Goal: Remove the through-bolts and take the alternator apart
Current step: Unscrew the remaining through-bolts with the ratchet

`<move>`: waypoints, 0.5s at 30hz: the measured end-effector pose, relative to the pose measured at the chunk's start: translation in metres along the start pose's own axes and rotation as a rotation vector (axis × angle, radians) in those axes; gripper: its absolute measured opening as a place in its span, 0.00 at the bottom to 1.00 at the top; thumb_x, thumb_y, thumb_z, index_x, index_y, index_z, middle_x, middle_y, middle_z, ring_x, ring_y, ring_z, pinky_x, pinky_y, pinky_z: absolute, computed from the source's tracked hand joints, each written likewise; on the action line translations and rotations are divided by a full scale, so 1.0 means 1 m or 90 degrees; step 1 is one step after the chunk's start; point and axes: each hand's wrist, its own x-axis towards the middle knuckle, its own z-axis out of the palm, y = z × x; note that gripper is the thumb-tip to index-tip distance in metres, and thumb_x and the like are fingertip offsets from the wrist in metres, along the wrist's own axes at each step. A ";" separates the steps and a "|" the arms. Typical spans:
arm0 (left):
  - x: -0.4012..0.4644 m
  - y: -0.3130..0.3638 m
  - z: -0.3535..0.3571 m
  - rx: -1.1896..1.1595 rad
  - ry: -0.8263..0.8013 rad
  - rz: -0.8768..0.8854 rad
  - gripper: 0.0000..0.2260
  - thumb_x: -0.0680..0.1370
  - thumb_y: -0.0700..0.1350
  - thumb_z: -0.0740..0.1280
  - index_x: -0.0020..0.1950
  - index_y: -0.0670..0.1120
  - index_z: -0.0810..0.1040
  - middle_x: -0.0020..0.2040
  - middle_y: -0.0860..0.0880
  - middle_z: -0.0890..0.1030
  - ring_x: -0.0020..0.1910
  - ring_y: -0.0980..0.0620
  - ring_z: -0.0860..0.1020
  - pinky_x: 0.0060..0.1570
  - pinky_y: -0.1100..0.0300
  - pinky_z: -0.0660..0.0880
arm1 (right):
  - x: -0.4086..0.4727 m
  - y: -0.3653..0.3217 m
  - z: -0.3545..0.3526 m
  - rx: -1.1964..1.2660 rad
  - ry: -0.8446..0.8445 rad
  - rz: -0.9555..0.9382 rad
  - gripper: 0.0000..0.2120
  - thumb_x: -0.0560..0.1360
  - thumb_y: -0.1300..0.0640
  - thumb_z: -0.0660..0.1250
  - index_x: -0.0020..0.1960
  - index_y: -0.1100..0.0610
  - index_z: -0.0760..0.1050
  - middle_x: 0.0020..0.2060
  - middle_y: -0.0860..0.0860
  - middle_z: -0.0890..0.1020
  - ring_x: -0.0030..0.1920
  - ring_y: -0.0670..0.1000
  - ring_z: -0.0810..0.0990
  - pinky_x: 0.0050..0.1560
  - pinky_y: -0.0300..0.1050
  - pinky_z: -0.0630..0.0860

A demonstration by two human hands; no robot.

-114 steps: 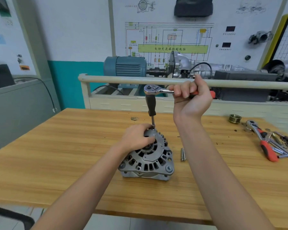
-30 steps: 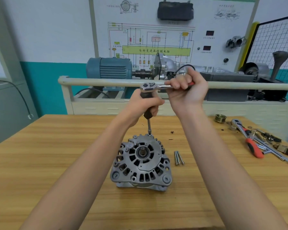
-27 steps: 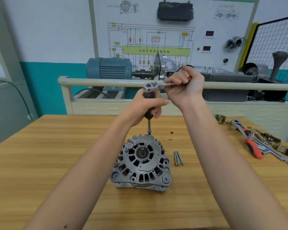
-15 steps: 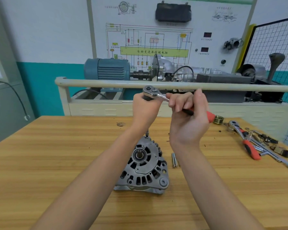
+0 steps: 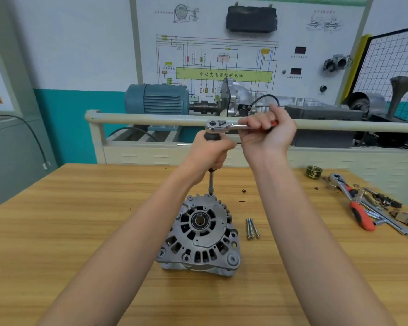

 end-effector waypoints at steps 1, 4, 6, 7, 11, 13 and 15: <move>0.002 -0.001 0.003 0.006 0.060 -0.004 0.17 0.70 0.36 0.64 0.26 0.49 0.63 0.21 0.53 0.60 0.20 0.54 0.56 0.23 0.66 0.54 | -0.008 0.005 -0.004 -0.001 -0.013 -0.053 0.25 0.80 0.60 0.55 0.24 0.55 0.63 0.19 0.48 0.62 0.20 0.48 0.64 0.28 0.40 0.71; 0.004 -0.006 0.013 0.032 0.243 0.018 0.14 0.73 0.34 0.65 0.28 0.44 0.67 0.21 0.52 0.63 0.24 0.53 0.58 0.24 0.63 0.56 | -0.036 0.024 -0.017 -0.100 -0.119 -0.235 0.20 0.79 0.62 0.55 0.29 0.57 0.64 0.21 0.50 0.67 0.25 0.51 0.69 0.38 0.47 0.76; 0.005 -0.008 0.017 0.045 0.304 0.043 0.13 0.72 0.35 0.65 0.29 0.43 0.68 0.23 0.51 0.63 0.27 0.53 0.58 0.26 0.61 0.55 | -0.049 0.036 -0.022 -0.214 -0.197 -0.354 0.17 0.78 0.64 0.55 0.30 0.57 0.66 0.23 0.50 0.71 0.29 0.52 0.73 0.44 0.49 0.76; 0.006 -0.009 0.016 0.052 0.308 0.051 0.14 0.72 0.35 0.65 0.29 0.44 0.66 0.23 0.51 0.62 0.27 0.53 0.58 0.26 0.61 0.55 | -0.052 0.039 -0.022 -0.250 -0.220 -0.390 0.17 0.77 0.65 0.55 0.30 0.57 0.67 0.24 0.50 0.72 0.29 0.53 0.73 0.45 0.50 0.76; 0.002 -0.004 0.007 0.049 0.187 0.027 0.12 0.71 0.34 0.66 0.30 0.44 0.69 0.22 0.52 0.64 0.23 0.53 0.60 0.23 0.63 0.58 | -0.041 0.026 -0.014 -0.190 -0.207 -0.329 0.18 0.77 0.64 0.56 0.28 0.56 0.65 0.21 0.50 0.69 0.26 0.52 0.71 0.38 0.45 0.75; 0.001 -0.001 -0.004 0.053 0.079 0.036 0.15 0.71 0.32 0.67 0.28 0.44 0.68 0.21 0.50 0.66 0.21 0.51 0.62 0.24 0.62 0.61 | -0.025 0.014 -0.010 -0.095 -0.153 -0.189 0.23 0.79 0.61 0.55 0.24 0.56 0.64 0.20 0.50 0.65 0.23 0.51 0.68 0.33 0.42 0.74; 0.001 0.002 -0.016 0.050 -0.066 0.050 0.16 0.72 0.33 0.67 0.27 0.45 0.69 0.21 0.48 0.67 0.22 0.50 0.64 0.26 0.60 0.65 | -0.008 0.003 -0.007 -0.042 -0.105 -0.051 0.26 0.79 0.60 0.54 0.22 0.55 0.64 0.19 0.49 0.63 0.21 0.49 0.65 0.30 0.40 0.72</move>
